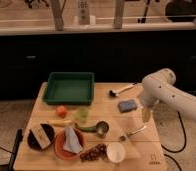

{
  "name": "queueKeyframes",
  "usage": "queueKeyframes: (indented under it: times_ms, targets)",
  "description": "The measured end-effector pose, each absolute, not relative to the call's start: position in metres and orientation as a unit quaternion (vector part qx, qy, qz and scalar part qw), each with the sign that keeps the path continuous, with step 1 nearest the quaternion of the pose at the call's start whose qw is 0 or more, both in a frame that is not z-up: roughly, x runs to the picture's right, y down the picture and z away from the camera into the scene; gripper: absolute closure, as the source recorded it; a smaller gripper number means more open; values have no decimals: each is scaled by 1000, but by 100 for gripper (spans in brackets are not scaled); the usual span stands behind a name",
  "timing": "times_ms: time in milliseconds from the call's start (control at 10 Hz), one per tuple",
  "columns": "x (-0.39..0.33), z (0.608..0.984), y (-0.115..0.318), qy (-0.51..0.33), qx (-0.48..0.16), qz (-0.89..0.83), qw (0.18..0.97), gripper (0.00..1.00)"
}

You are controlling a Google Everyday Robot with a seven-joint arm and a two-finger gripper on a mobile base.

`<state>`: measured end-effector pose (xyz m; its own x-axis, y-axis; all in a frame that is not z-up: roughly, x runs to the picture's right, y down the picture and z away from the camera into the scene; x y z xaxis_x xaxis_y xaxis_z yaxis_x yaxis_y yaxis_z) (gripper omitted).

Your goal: Place sponge in tray

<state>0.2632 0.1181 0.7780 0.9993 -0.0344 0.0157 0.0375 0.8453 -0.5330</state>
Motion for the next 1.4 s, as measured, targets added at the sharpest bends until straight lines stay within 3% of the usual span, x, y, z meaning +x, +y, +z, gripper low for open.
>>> queueKeyframes:
  times_ms: [1400]
  targets:
    - [251, 849, 124, -40, -284, -14, 958, 20]
